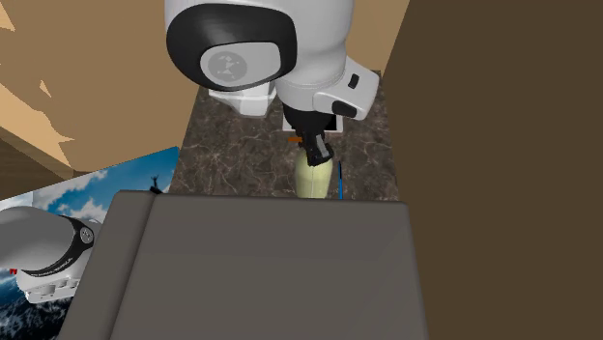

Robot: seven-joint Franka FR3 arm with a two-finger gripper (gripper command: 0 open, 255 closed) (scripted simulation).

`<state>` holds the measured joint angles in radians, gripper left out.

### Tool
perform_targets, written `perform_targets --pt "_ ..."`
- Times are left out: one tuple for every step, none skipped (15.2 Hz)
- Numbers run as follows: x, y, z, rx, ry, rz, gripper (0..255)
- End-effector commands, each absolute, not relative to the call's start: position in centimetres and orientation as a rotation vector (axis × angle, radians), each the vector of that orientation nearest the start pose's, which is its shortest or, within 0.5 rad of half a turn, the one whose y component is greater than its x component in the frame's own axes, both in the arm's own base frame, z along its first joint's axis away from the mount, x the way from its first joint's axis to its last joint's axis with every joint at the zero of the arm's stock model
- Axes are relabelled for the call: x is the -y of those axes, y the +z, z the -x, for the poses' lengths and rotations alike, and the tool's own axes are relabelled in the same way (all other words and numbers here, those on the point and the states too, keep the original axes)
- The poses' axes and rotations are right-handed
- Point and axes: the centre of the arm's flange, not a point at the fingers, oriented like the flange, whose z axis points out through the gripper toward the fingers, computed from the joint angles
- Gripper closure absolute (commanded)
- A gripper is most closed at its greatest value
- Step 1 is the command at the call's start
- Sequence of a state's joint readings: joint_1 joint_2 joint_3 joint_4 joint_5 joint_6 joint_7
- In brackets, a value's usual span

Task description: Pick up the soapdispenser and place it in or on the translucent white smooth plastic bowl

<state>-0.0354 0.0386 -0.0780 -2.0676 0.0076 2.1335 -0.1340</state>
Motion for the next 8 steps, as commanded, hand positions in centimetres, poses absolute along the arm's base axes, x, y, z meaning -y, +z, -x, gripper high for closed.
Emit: perform_targets --pt "6.3 41.6 -55.4 0.026 -0.042 3.141 255" --pt "6.3 41.6 -55.4 0.026 -0.042 3.141 255" --pt "6.2 41.6 -55.4 0.026 -0.042 3.141 255" --pt "6.3 41.6 -55.4 0.026 -0.042 3.141 255" --pt "6.3 42.1 -55.4 0.026 -0.042 3.141 255" --pt "6.3 42.6 -55.4 0.026 -0.042 3.141 255" --pt "6.3 43.2 -55.4 0.026 -0.042 3.141 255" --pt "6.3 43.7 -55.4 0.026 -0.042 3.141 255"
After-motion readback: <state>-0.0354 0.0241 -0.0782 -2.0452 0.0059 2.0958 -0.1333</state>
